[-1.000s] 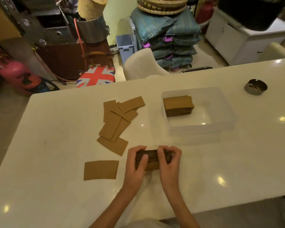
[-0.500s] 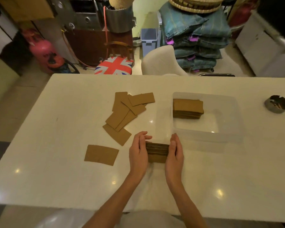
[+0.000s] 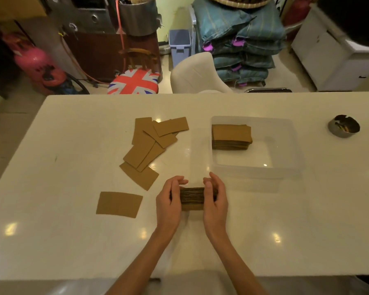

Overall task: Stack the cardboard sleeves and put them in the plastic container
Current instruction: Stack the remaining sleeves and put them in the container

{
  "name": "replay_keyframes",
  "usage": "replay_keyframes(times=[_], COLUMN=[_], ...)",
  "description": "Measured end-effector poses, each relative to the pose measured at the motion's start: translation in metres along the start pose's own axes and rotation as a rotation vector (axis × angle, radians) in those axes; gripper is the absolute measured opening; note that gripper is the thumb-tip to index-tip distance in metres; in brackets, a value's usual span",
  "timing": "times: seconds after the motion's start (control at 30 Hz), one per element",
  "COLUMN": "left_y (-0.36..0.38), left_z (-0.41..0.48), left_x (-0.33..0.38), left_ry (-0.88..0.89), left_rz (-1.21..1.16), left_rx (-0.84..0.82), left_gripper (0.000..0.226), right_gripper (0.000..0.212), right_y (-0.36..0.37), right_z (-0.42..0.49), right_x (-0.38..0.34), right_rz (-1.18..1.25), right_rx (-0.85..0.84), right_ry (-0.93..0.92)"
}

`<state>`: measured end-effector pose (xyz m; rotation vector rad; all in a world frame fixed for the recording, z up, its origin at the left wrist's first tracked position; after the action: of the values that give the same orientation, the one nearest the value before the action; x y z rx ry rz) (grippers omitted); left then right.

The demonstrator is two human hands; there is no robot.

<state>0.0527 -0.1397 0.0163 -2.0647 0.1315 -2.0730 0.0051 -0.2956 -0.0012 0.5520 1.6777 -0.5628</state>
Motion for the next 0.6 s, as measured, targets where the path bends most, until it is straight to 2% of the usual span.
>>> replay_keyframes(times=[0.13, 0.33, 0.5, 0.6], left_y=[-0.001, 0.004, 0.003, 0.003], left_z=[0.003, 0.001, -0.005, 0.000], left_x=[-0.003, -0.007, -0.008, -0.014], left_ry=[-0.026, -0.057, -0.012, -0.056], left_rz=[-0.003, -0.104, -0.107, -0.130], left_rx=[0.076, 0.063, 0.006, 0.007], left_gripper=[0.027, 0.029, 0.032, 0.031], right_gripper=[0.028, 0.028, 0.032, 0.033], right_y=[-0.001, -0.004, -0.004, -0.002], right_z=[-0.001, 0.003, 0.000, 0.002], right_x=[-0.006, -0.002, 0.001, -0.001], right_rz=[0.005, -0.020, -0.092, -0.154], right_rx=[-0.006, 0.000, -0.058, -0.088], right_ry=[-0.042, -0.062, -0.137, -0.147])
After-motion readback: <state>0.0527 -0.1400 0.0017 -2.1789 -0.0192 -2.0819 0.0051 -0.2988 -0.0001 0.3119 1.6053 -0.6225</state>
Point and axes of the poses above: each hand's wrist, its own z-axis towards the middle knuckle, its own y-axis out of the palm, x = y × z, the point moved 9 cm from there along z, towards the middle knuckle, and after that the axes turned 4 degrees about x, right-handed, at the moved point
